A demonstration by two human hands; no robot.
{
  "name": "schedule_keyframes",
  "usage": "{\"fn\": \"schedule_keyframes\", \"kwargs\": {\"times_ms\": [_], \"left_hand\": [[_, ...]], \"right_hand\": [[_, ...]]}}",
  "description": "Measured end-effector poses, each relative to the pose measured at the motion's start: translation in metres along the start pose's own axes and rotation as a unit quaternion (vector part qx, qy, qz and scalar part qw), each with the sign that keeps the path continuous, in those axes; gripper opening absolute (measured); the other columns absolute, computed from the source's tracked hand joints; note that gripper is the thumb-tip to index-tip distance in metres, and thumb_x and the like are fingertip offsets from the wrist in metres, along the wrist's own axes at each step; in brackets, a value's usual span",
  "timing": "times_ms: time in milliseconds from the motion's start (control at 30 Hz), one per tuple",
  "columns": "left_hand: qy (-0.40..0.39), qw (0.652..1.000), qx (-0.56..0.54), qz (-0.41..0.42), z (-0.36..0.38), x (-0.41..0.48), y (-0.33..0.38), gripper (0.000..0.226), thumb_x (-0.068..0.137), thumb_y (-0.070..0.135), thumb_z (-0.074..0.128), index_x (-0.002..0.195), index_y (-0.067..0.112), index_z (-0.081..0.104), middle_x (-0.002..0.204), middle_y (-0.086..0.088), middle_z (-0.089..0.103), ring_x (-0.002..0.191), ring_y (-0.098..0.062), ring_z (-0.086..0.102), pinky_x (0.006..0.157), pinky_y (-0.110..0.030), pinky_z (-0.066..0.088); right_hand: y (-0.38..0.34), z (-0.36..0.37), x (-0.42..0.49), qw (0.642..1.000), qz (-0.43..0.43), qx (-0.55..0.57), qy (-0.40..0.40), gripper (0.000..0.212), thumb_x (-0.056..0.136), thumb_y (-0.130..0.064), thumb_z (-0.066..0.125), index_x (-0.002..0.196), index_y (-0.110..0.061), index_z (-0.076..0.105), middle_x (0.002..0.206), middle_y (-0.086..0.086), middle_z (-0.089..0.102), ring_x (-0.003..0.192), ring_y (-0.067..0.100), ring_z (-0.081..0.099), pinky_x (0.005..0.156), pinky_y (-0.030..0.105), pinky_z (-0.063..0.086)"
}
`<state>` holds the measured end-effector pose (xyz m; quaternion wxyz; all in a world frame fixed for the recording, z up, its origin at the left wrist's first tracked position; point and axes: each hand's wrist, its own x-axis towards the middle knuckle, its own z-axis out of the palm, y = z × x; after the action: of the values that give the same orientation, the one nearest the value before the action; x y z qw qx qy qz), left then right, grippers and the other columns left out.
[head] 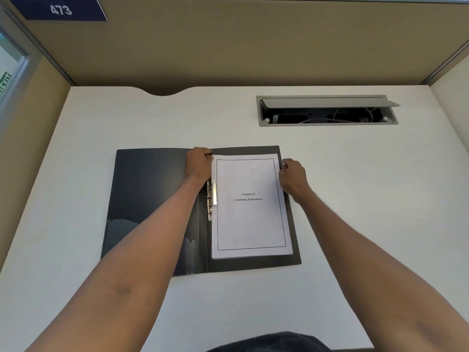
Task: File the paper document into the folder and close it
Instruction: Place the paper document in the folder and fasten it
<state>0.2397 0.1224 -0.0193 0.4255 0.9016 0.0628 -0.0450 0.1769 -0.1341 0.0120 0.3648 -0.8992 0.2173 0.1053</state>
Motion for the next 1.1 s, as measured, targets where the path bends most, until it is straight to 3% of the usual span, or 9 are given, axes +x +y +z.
{"fn": "schedule_keyframes", "kwargs": {"times_ms": [100,233,400,500,567,633,767,867,1100], "left_hand": [[0.0,1.0,-0.01,-0.009,0.001,0.0,-0.001,0.025,0.097,-0.004,0.05,0.084,0.017,0.057,0.083,-0.004,0.056,0.073,-0.019,0.05,0.07,-0.027,0.045],[0.005,1.0,0.007,-0.01,0.003,0.001,-0.006,0.027,0.095,-0.005,0.05,0.08,0.017,0.047,0.081,-0.002,0.045,0.076,-0.016,0.038,0.069,-0.026,0.033],[0.001,1.0,-0.006,-0.017,0.004,0.0,-0.009,0.027,0.095,-0.005,0.051,0.083,0.018,0.042,0.082,-0.001,0.043,0.076,-0.015,0.037,0.069,-0.028,0.032],[-0.008,1.0,-0.014,-0.018,0.002,0.002,-0.01,0.027,0.095,-0.005,0.052,0.083,0.018,0.043,0.082,-0.002,0.044,0.075,-0.015,0.037,0.068,-0.029,0.036],[-0.013,1.0,-0.006,-0.009,0.002,0.003,-0.01,0.028,0.093,-0.005,0.053,0.081,0.018,0.045,0.08,-0.002,0.043,0.076,-0.015,0.036,0.068,-0.028,0.036],[-0.013,1.0,-0.003,-0.006,0.001,0.004,-0.01,0.028,0.092,-0.004,0.056,0.079,0.018,0.046,0.078,-0.002,0.043,0.076,-0.015,0.036,0.067,-0.027,0.037],[-0.004,1.0,-0.003,-0.004,-0.001,0.004,-0.008,0.028,0.093,-0.002,0.063,0.084,0.019,0.047,0.084,-0.002,0.048,0.077,-0.017,0.041,0.075,-0.029,0.053],[0.006,1.0,-0.006,-0.015,0.0,0.002,-0.009,0.019,0.093,-0.002,0.067,0.103,0.011,0.076,0.089,-0.003,0.062,0.082,-0.019,0.059,0.09,-0.033,0.057],[0.011,0.999,-0.02,-0.041,-0.002,-0.001,-0.004,0.024,0.092,-0.004,0.068,0.115,-0.003,0.074,0.103,-0.014,0.07,0.094,-0.027,0.068,0.092,-0.043,0.061]], "right_hand": [[-0.001,0.0,0.008,1.0,0.005,0.0,-0.016,0.031,0.089,0.006,0.035,0.101,0.007,0.063,0.107,0.025,0.061,0.087,0.032,0.05,0.071,0.032,0.039],[-0.006,0.003,0.008,1.0,0.0,0.004,-0.011,0.024,0.084,0.01,0.032,0.08,0.001,0.054,0.084,0.014,0.048,0.075,0.027,0.038,0.056,0.03,0.03],[-0.008,0.006,0.01,1.0,-0.016,-0.007,-0.012,0.034,0.084,0.009,0.034,0.063,-0.018,0.033,0.087,0.009,0.04,0.071,0.023,0.032,0.05,0.025,0.022],[-0.009,0.007,0.008,1.0,-0.022,0.003,-0.011,0.031,0.084,0.009,0.036,0.067,-0.017,0.038,0.083,0.009,0.042,0.074,0.025,0.036,0.05,0.024,0.025],[-0.008,0.006,0.004,1.0,-0.017,0.007,-0.01,0.02,0.085,0.006,0.04,0.076,-0.01,0.047,0.083,0.01,0.045,0.077,0.027,0.039,0.057,0.029,0.03],[-0.003,0.005,0.0,1.0,-0.013,-0.012,-0.023,0.016,0.091,-0.003,0.051,0.106,-0.004,0.057,0.101,0.013,0.051,0.093,0.031,0.046,0.075,0.03,0.038],[0.002,0.009,-0.035,0.982,-0.092,-0.167,-0.004,0.063,0.092,-0.025,0.068,0.147,-0.012,0.041,0.144,0.012,0.042,0.134,0.031,0.04,0.1,0.043,0.048],[0.005,0.023,-0.072,0.956,-0.175,-0.233,-0.034,0.072,0.09,-0.036,0.071,0.153,-0.025,0.038,0.155,0.005,0.036,0.142,0.026,0.037,0.108,0.041,0.046],[0.016,0.05,-0.105,0.934,-0.196,-0.289,-0.082,0.068,0.089,-0.037,0.073,0.15,-0.032,0.043,0.159,0.003,0.036,0.143,0.024,0.04,0.109,0.036,0.043]]}}
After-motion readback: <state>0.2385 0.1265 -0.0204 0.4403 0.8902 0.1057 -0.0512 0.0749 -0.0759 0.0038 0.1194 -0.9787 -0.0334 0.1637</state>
